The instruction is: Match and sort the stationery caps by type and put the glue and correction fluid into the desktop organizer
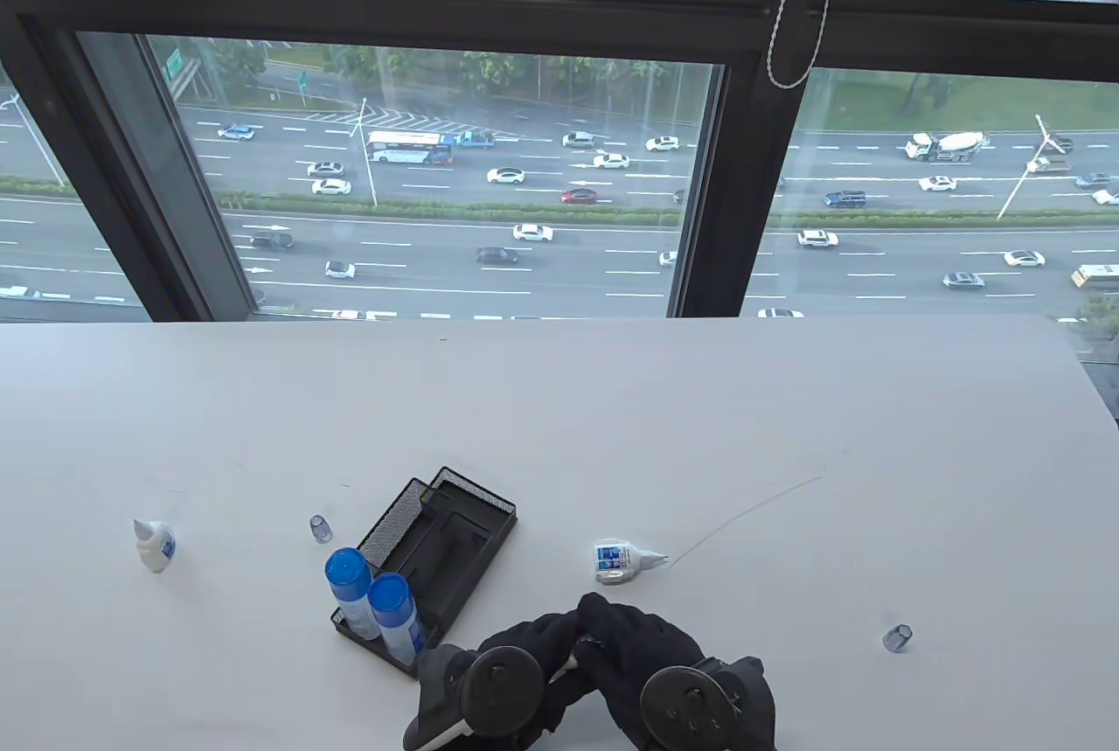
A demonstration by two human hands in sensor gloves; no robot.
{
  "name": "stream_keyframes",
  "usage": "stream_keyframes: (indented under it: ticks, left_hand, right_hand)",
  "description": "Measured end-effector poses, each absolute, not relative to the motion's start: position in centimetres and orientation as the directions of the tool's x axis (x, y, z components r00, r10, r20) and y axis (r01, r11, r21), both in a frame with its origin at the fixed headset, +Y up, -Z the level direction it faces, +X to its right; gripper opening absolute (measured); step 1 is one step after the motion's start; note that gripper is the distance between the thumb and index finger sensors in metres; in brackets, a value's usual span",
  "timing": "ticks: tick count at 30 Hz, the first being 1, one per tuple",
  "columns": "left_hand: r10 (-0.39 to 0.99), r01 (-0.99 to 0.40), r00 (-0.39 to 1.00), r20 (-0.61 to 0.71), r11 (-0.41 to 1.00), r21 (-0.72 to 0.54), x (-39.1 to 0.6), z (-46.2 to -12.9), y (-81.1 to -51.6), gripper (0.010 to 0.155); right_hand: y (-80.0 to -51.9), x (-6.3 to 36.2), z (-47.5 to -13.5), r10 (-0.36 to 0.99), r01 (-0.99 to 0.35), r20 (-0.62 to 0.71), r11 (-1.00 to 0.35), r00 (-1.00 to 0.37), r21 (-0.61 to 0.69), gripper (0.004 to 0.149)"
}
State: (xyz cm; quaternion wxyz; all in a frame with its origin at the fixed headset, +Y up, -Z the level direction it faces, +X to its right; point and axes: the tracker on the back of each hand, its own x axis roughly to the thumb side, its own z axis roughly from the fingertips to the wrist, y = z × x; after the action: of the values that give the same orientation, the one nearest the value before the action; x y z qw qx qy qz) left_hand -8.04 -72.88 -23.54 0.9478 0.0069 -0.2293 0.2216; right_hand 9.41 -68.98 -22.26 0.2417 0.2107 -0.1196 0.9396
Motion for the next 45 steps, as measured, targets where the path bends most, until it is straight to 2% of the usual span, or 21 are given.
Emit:
stream_keyframes:
  ticks: [3,8,12,18,22,27,37,41,45]
  left_hand:
    - [0.342,-0.393,0.828,0.444,0.919,0.025,-7.6,-23.0,-71.6,0.065]
    - [0.286,-0.355,0.857,0.428,0.931,0.089,-7.0,-22.6,-69.8,0.06]
    - [0.265,-0.349,0.86,0.437,0.929,0.123,-7.1,-23.3,-68.4,0.056]
    - [0.297,-0.39,0.866,0.404,0.905,0.172,-8.9,-26.2,-64.0,0.055]
    - [0.268,-0.351,0.9,0.345,0.913,0.207,-10.4,-28.8,-60.9,0.055]
    - [0.235,-0.292,0.941,0.245,0.928,0.231,-12.8,-32.1,-58.9,0.054]
    - [0.315,-0.319,0.948,0.049,0.936,0.15,-17.5,-37.8,-59.0,0.054]
    - [0.333,-0.33,0.943,-0.012,0.938,0.107,-18.4,-39.5,-59.9,0.053]
    - [0.288,-0.286,0.957,-0.039,0.956,0.057,-18.2,-40.7,-61.4,0.053]
  right_hand:
    - [-68.7,9.4,-22.1,0.398,-0.502,0.449,-0.854,-0.8,-0.137,0.047]
    - [-68.0,9.8,-21.9,0.408,-0.528,0.447,-0.829,-0.796,-0.184,0.048]
    - [-67.9,11.3,-22.4,0.539,-0.647,0.434,-0.747,-0.722,-0.15,0.055]
    - [-68.0,13.4,-23.2,0.558,-0.648,0.366,-0.736,-0.745,-0.197,0.054]
    - [-68.1,13.2,-23.3,0.554,-0.643,0.363,-0.742,-0.749,-0.193,0.054]
    - [-68.4,13.1,-23.4,0.525,-0.612,0.358,-0.768,-0.772,-0.191,0.054]
    - [-68.9,13.4,-24.0,0.538,-0.611,0.335,-0.773,-0.774,-0.17,0.054]
    - [-69.0,13.5,-24.1,0.536,-0.606,0.327,-0.777,-0.778,-0.168,0.053]
    - [-68.9,13.5,-24.1,0.535,-0.603,0.323,-0.78,-0.781,-0.166,0.053]
